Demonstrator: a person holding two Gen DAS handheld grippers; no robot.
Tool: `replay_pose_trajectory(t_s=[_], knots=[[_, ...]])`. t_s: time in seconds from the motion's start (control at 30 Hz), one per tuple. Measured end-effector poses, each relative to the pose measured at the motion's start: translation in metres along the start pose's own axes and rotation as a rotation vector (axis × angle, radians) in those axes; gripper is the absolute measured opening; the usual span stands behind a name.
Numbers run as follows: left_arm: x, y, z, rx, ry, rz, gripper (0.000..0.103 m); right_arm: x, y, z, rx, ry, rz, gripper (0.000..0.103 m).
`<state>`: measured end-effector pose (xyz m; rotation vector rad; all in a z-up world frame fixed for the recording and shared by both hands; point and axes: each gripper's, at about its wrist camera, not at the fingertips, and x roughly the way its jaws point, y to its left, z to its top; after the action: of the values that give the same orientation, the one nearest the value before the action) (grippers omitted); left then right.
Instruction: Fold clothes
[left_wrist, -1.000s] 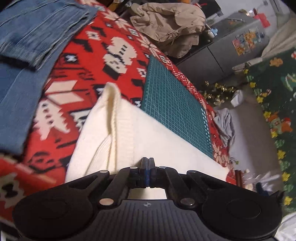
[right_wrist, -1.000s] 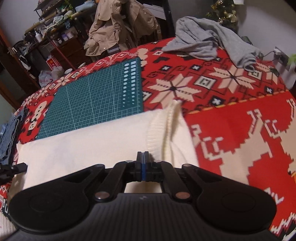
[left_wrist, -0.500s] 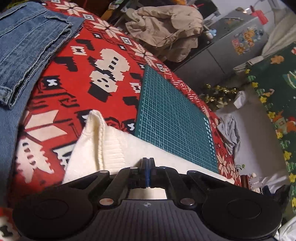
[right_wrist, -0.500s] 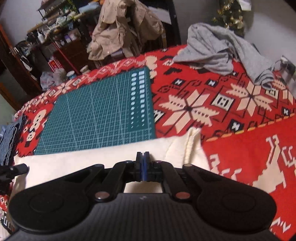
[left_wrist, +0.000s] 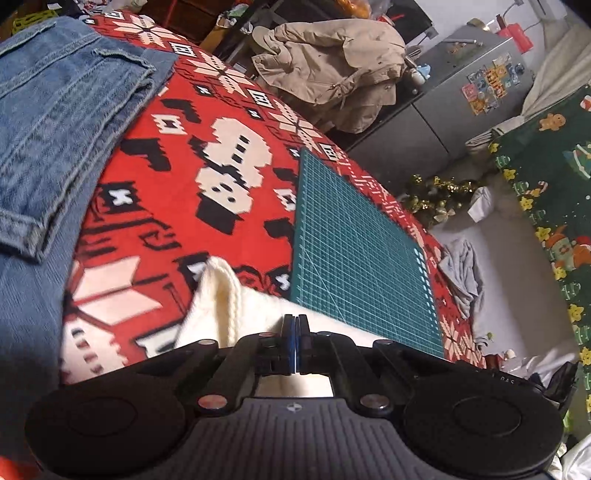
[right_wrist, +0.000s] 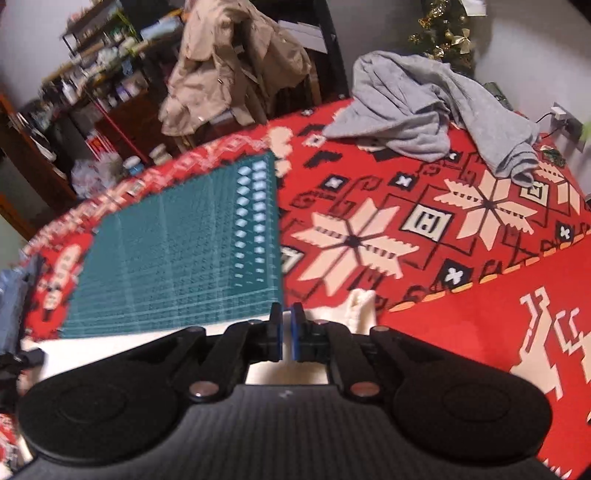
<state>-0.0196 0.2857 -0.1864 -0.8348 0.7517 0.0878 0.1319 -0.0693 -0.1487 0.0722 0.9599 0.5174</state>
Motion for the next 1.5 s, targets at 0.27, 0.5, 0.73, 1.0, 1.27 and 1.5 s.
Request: replay_pose_trajectory(t_s=[0.27,0.5,0.73,1.0,1.27,1.5], knots=[[-0.034,0.015,0.014,0.019,-0.101,0.088,0.01,-0.029,-0.028,0.006,0.032,-0.074,-0.059,0.022],[-0.028,0.014,0.014,0.049,-0.087,0.14,0.033,-0.029,-0.041,0.0,0.058,-0.058,-0.064,0.044],[-0.017,0.0,0.007,0.145,-0.093,0.203,0.031,-0.016,-0.034,-0.002,0.039,-0.048,-0.071,0.048],[-0.015,-0.007,0.004,0.172,-0.111,0.227,0.011,-0.001,-0.033,0.001,0.064,-0.008,-0.044,0.017],[-0.024,-0.023,0.02,0.187,-0.183,0.215,0.009,-0.013,-0.032,0.017,0.122,-0.055,-0.026,0.011],[0.011,-0.028,0.058,0.194,-0.17,0.22,0.009,0.006,-0.03,0.053,0.116,-0.069,-0.035,0.011]])
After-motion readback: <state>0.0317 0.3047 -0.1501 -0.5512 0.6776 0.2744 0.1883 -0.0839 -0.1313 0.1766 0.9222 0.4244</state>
